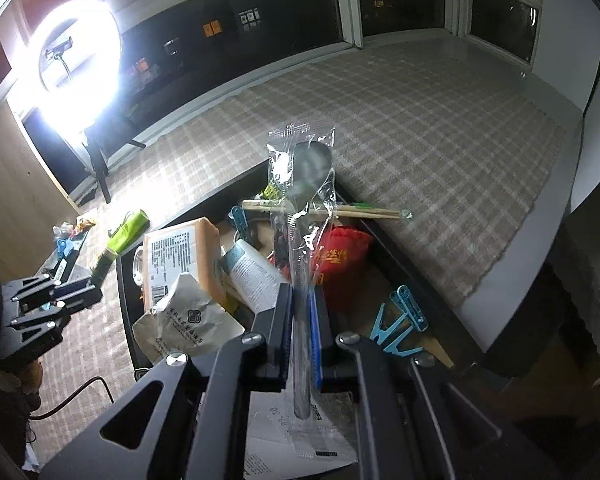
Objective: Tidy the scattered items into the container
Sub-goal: 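Carry lip balm and spoon over black container and open both tools, then grasp white USB cable with left tool while right tool grasps lime-green bottle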
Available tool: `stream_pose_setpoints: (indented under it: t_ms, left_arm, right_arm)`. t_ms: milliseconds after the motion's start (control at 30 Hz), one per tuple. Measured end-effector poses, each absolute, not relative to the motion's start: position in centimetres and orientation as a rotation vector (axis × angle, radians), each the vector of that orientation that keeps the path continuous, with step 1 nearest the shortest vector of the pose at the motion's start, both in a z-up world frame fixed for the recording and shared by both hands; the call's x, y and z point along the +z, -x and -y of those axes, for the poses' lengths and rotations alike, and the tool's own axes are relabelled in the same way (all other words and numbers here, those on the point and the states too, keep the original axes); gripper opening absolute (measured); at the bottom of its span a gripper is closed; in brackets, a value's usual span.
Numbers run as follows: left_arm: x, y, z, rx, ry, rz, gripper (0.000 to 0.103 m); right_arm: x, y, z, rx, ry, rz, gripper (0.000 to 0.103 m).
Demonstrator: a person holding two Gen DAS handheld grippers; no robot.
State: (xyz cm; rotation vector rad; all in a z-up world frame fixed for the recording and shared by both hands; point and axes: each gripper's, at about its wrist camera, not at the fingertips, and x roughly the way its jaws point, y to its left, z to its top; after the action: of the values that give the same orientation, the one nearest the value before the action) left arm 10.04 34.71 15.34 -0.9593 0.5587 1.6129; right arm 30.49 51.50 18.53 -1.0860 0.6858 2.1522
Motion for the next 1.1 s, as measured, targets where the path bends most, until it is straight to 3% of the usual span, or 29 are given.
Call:
stream_pose_setpoints:
  t_ms: [67, 100, 133, 167, 633, 1100]
  left_arm:
    - [15.0, -10.1, -34.9, 1.601, 0.973, -0.569, 0.016]
    - [15.0, -10.2, -35.0, 1.604, 0.973, -0.578, 0.019]
    - [15.0, -10.2, -35.0, 1.615, 0.969, -0.584, 0.033]
    - [15.3, -10.2, -35.0, 1.623, 0.954, -0.578, 0.038]
    - [16.8, -6.1, -30.2, 1.765, 0.913, -0.54, 0.037]
    - [15.1, 2.9, -22.8, 1.943, 1.015, -0.523, 0.037]
  right_arm:
    - [18.4, -30.2, -51.4, 2.153, 1.095, -0.678, 0.01]
    - [18.3, -30.2, -51.4, 2.14, 1.1, -0.674, 0.017]
    - [18.3, -30.1, -51.5, 2.126, 1.107, -0.675, 0.021]
    - [18.3, -30.1, -51.5, 2.123, 1.104, -0.674, 0.027]
    - [20.0, -26.9, -50.1, 2.229, 1.107, -0.607, 0.028]
    - [19.5, -10.7, -45.6, 2.501, 1.365, -0.406, 0.028]
